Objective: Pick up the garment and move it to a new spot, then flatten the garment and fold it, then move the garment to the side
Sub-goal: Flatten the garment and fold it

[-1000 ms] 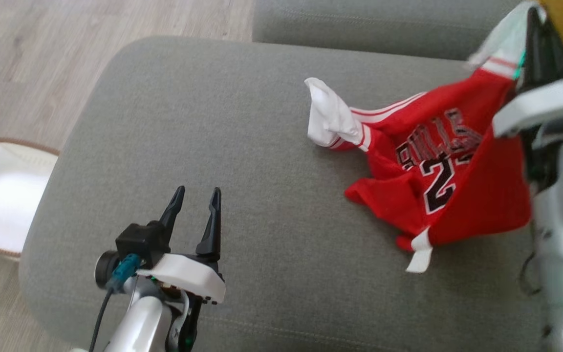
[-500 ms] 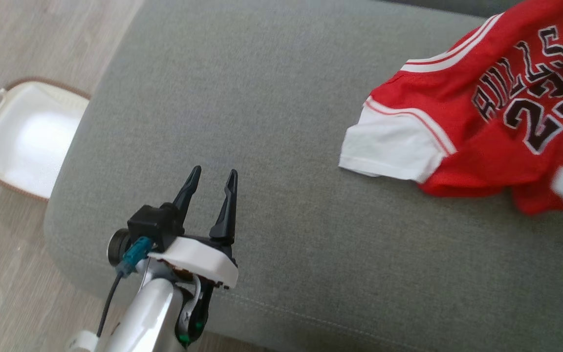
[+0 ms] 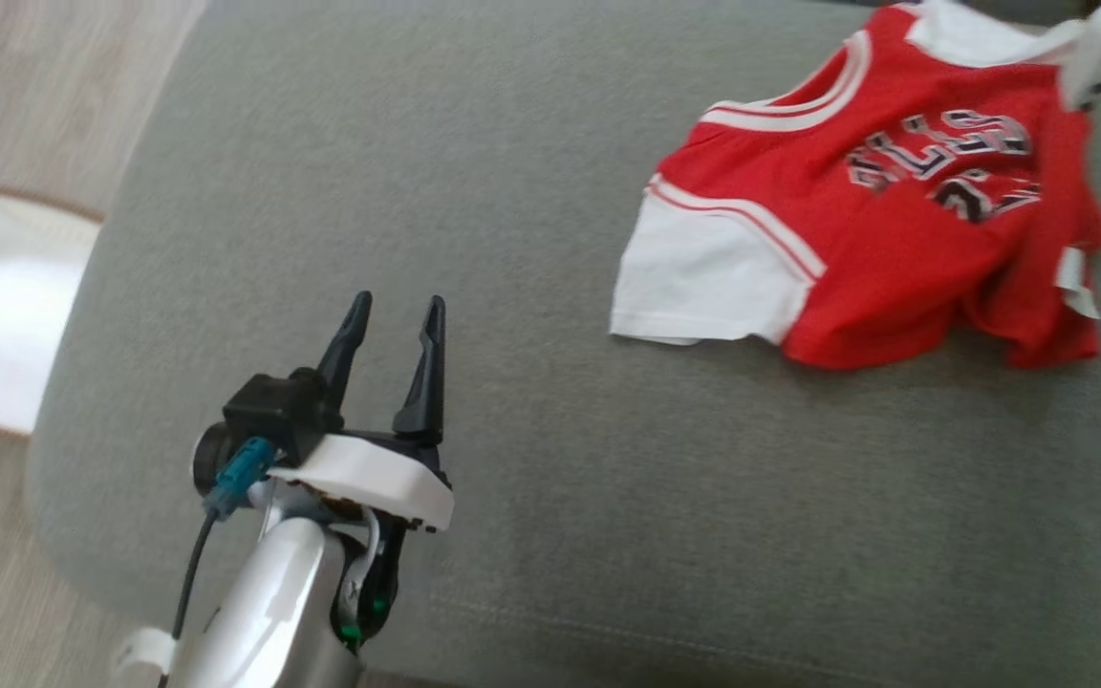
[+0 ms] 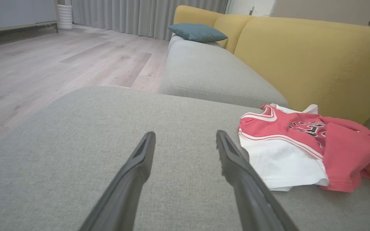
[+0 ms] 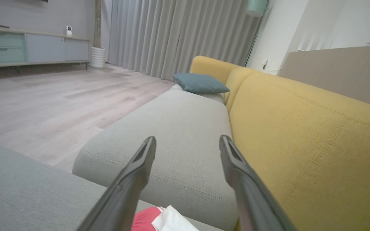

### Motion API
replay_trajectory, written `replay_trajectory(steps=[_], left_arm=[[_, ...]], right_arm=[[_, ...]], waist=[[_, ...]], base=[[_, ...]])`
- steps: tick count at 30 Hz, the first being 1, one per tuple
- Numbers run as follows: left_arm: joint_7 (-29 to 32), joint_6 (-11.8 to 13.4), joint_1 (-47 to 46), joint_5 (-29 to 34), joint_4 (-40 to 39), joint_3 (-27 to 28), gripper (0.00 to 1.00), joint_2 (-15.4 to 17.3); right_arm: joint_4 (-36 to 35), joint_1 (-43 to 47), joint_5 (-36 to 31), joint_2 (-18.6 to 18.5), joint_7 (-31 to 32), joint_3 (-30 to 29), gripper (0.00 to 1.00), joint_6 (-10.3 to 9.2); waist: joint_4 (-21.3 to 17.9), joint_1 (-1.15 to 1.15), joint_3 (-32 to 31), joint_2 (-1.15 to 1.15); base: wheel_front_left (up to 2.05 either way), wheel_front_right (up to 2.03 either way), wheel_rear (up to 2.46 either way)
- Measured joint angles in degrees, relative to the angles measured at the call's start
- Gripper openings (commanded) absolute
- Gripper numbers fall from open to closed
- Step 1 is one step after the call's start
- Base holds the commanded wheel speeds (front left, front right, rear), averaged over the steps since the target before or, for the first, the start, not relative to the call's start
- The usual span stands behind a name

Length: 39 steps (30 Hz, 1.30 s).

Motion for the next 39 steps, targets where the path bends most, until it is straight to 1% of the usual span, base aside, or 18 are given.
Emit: replay_trajectory(steps=[3, 7, 12, 15, 21, 22, 28, 32, 35, 39], left_arm=[[0.0, 0.0, 0.1, 0.8, -0.2, 1.4, 1.0, 0.0], [0.0, 0.0, 0.5, 1.3, -0.6, 2.8, 1.0, 0.0], [0.0, 0.0, 2.8, 1.8, -1.6, 3.7, 1.0, 0.0], [0.0, 0.0, 4.1, 1.8, -2.1, 3.7, 1.0, 0.0], [0.0, 0.0, 6.2, 1.7, -2.7, 2.7, 1.0, 0.0], [0.0, 0.0, 6.2, 1.7, -2.7, 2.7, 1.0, 0.0], [0.0, 0.6, 7.1, 1.2, -3.0, 1.6, 1.0, 0.0], [0.0, 0.5, 7.0, 1.2, -3.0, 1.5, 1.0, 0.0], [0.0, 0.5, 6.6, 1.2, -2.9, 1.5, 1.0, 0.0], [0.0, 0.4, 5.6, 1.2, -2.7, 1.2, 1.0, 0.0]], right_arm=[[-0.7, 2.0, 2.6, 2.3, -1.1, 1.2, 1.0, 0.0], [-4.6, 7.8, 6.6, 5.1, -1.5, 3.2, 1.0, 0.0], [-15.4, 18.2, 11.2, 7.7, -1.6, 4.5, 1.0, 0.0], [-21.7, 25.4, 13.8, 9.0, -1.7, 2.9, 1.0, 0.0], [-31.7, 41.1, 14.5, 11.0, -1.7, 0.1, 1.0, 0.0], [-31.7, 41.1, 14.5, 11.0, -1.7, 0.1, 1.0, 0.0], [-41.2, 51.5, 14.4, 13.9, 0.5, -3.1, 1.0, 0.0], [-46.3, 54.7, 14.2, 14.2, 2.9, -3.8, 1.0, 0.0], [-47.5, 55.0, 14.3, 14.3, 4.7, -2.6, 1.0, 0.0], [-47.0, 55.0, 14.3, 14.4, 7.5, 0.4, 1.0, 0.0]], waist=[[-2.0, 0.0, -1.5, 0.0], [-4.6, 0.0, -3.7, 0.0], [-7.8, 0.0, -6.6, 0.0], [-9.4, 0.0, -8.3, 0.0], [-11.8, 0.0, -10.4, 0.0], [-11.8, 0.0, -10.4, 0.0], [-12.5, 0.0, -10.2, 0.0], [-12.0, 0.0, -8.9, 0.0], [-11.2, 0.0, -8.1, 0.0], [-9.7, 0.0, -6.9, 0.0]], base=[[0.0, 0.0, 0.0], [0.0, 0.0, 0.0], [0.0, 0.0, 0.0], [0.0, 0.0, 0.0], [0.0, 0.0, 0.0], [0.0, 0.0, 0.0], [0.0, 0.0, 0.0], [0.0, 0.0, 0.0], [0.0, 0.0, 0.0], [0.0, 0.0, 0.0]])
